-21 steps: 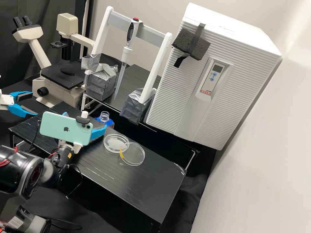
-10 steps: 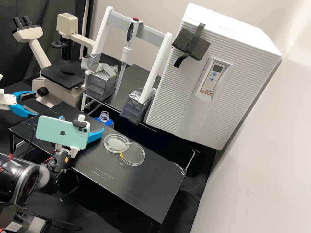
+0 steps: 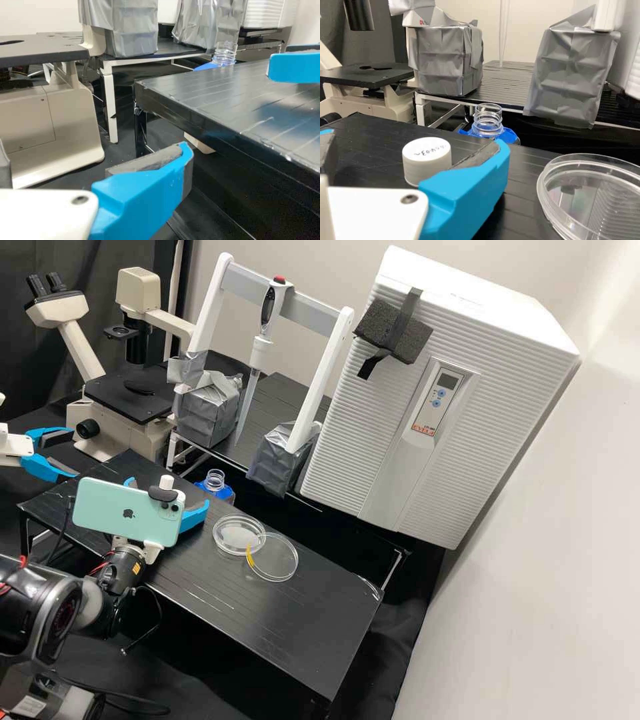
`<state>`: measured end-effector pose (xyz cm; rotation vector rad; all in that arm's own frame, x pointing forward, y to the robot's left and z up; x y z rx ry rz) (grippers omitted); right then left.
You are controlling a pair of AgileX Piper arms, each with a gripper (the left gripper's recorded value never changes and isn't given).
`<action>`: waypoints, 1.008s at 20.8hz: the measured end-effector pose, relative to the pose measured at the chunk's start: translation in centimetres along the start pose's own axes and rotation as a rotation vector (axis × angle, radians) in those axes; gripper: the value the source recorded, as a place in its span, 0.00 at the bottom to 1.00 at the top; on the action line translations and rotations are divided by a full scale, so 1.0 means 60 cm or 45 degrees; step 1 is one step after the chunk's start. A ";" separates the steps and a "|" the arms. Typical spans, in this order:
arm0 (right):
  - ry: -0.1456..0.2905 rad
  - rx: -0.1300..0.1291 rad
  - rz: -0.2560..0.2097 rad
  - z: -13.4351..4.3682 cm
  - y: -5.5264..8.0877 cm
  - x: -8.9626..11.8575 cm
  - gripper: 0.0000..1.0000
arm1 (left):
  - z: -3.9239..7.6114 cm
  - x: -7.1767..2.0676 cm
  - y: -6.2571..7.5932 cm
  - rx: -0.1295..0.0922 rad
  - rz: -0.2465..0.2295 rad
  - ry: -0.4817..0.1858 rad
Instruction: Close the bottle
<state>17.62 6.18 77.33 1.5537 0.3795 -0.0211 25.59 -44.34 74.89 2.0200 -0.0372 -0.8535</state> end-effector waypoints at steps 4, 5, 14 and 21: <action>0.005 -0.001 0.005 -0.002 0.002 0.001 0.00 | 0.000 0.000 0.000 0.000 0.000 0.000; 0.008 -0.001 0.008 -0.002 0.003 0.002 0.00 | 0.000 0.000 0.000 0.000 0.000 0.000; 0.037 -0.005 0.008 -0.011 0.004 0.008 0.00 | 0.000 0.000 0.000 0.000 0.000 0.000; 0.019 -0.006 -0.013 -0.007 0.000 0.011 0.00 | 0.000 0.000 0.001 0.001 0.002 0.000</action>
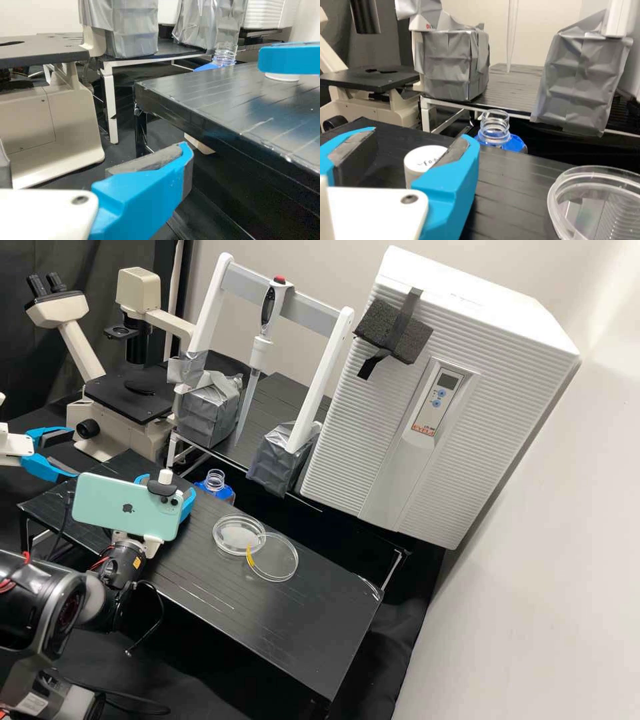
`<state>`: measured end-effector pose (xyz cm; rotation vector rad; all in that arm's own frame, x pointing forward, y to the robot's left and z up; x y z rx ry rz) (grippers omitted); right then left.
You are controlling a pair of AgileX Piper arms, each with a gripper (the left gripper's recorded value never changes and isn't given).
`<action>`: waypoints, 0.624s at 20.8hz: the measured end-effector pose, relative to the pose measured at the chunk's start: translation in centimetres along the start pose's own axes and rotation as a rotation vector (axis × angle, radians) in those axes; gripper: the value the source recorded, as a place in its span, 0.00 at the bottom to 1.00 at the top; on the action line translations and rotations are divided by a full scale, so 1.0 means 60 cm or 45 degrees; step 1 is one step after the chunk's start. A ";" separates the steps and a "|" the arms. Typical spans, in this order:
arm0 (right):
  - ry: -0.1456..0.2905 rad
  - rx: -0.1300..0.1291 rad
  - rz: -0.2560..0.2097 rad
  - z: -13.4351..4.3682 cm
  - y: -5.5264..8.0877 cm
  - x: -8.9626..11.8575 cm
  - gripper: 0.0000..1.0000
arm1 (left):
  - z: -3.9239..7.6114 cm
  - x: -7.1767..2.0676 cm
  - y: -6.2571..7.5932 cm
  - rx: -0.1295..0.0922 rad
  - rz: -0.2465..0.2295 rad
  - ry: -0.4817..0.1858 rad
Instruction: Close the bottle
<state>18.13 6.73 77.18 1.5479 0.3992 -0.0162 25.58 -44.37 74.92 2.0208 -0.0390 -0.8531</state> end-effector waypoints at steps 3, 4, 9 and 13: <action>-0.019 0.002 0.002 0.004 0.000 0.001 0.00 | -0.001 0.000 0.000 -0.003 0.004 0.006; -0.025 0.002 0.006 0.006 0.002 0.001 0.00 | -0.001 0.000 0.000 -0.003 0.004 0.006; -0.027 0.003 0.009 0.006 0.002 0.001 0.00 | 0.000 0.000 0.000 -0.003 0.003 0.005; -0.027 0.003 0.009 0.006 0.002 0.001 0.00 | 0.000 0.001 0.000 -0.003 0.004 0.005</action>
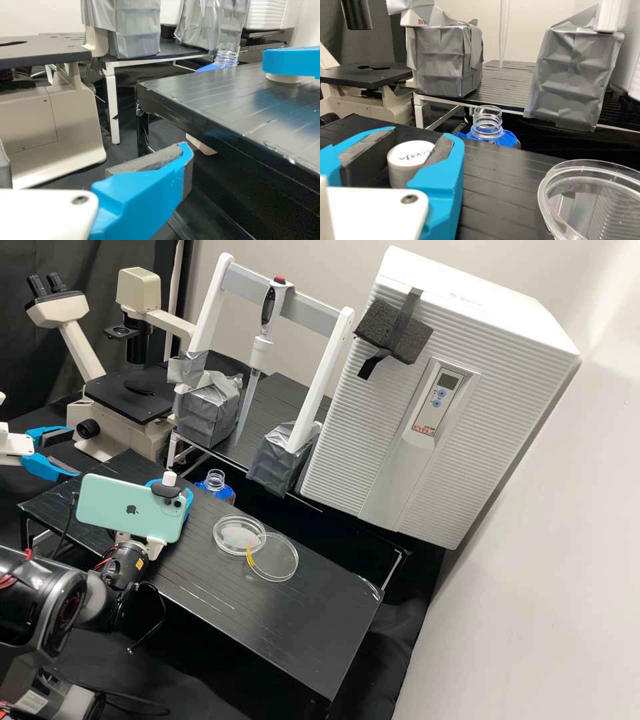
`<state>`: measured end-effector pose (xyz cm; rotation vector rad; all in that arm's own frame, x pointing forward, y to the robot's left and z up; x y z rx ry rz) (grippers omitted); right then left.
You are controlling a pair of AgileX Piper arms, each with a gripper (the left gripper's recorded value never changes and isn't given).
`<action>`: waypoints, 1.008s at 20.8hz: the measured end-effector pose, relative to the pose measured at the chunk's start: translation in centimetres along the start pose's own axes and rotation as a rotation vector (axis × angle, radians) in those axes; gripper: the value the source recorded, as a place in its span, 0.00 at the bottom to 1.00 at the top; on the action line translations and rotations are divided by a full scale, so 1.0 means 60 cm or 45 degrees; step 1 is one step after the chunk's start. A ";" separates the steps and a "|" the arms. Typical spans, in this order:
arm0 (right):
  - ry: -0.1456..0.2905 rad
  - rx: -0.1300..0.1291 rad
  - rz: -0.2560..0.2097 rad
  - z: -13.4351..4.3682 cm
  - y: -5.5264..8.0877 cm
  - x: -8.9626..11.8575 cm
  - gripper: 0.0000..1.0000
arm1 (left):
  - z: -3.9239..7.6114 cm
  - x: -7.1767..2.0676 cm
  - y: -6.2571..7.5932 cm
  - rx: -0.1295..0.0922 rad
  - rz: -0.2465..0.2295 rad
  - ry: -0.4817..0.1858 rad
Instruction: Close the bottle
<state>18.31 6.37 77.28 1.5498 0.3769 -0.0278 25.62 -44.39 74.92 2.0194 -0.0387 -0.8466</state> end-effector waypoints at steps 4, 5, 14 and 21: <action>0.008 -0.011 0.008 -0.003 0.003 0.003 0.00 | 0.001 0.001 0.000 -0.003 0.003 0.001; 0.008 -0.018 0.008 -0.003 0.003 0.003 0.00 | 0.001 0.001 0.000 -0.005 0.006 0.005; 0.028 -0.033 0.067 -0.010 0.022 0.017 0.00 | -0.001 0.001 0.001 -0.011 0.012 0.017; 0.069 -0.084 0.203 -0.033 0.062 0.054 0.00 | -0.009 -0.018 0.008 -0.010 0.041 0.073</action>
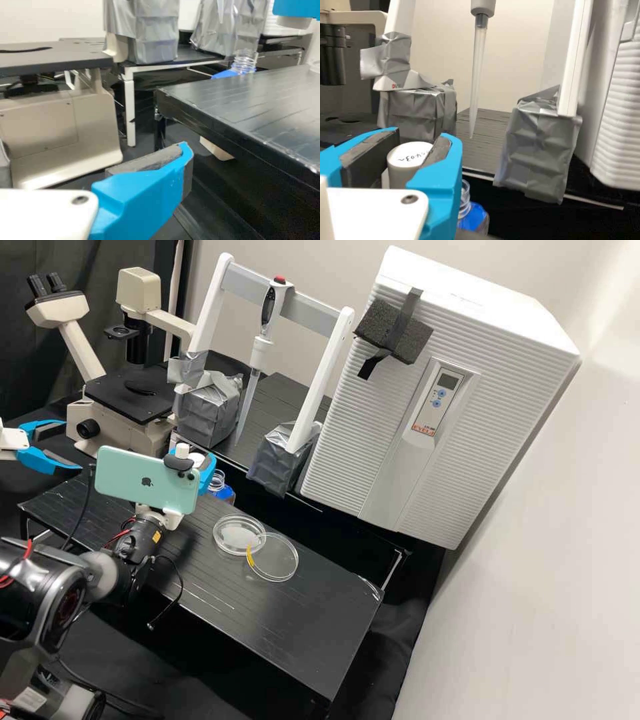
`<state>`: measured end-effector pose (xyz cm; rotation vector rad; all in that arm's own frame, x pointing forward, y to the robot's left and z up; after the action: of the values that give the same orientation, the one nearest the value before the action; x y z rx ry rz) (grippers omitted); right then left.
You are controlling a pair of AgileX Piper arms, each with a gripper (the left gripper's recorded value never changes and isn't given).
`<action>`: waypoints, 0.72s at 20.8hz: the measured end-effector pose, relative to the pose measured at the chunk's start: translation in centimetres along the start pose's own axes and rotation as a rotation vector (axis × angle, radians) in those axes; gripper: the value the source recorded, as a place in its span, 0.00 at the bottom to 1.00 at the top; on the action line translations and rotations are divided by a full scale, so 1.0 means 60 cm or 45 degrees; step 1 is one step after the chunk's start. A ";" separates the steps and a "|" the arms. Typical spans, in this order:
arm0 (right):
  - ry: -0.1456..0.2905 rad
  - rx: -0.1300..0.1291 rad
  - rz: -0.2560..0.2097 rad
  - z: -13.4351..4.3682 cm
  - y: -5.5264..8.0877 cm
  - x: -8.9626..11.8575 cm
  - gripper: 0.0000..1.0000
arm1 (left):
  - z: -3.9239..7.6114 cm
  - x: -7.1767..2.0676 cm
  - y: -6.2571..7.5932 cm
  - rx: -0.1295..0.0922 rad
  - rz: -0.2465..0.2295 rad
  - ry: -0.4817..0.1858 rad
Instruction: Close the bottle
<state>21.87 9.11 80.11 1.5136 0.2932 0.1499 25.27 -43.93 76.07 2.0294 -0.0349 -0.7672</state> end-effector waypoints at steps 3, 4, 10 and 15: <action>-0.003 -0.004 0.006 -0.004 -0.002 0.018 0.00 | -0.002 -0.006 0.001 -0.003 0.007 0.016; 0.002 -0.008 0.007 -0.006 -0.002 0.024 0.00 | -0.002 -0.008 0.000 -0.007 0.004 0.020; -0.008 -0.037 -0.003 -0.007 -0.010 0.050 0.00 | -0.003 -0.008 -0.001 -0.008 0.004 0.023; -0.023 -0.054 -0.021 -0.001 -0.017 0.064 0.00 | -0.004 -0.009 0.000 -0.008 0.005 0.027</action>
<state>25.44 10.19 78.70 1.4693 0.2862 0.1287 24.96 -43.56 76.42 2.0304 -0.0244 -0.7424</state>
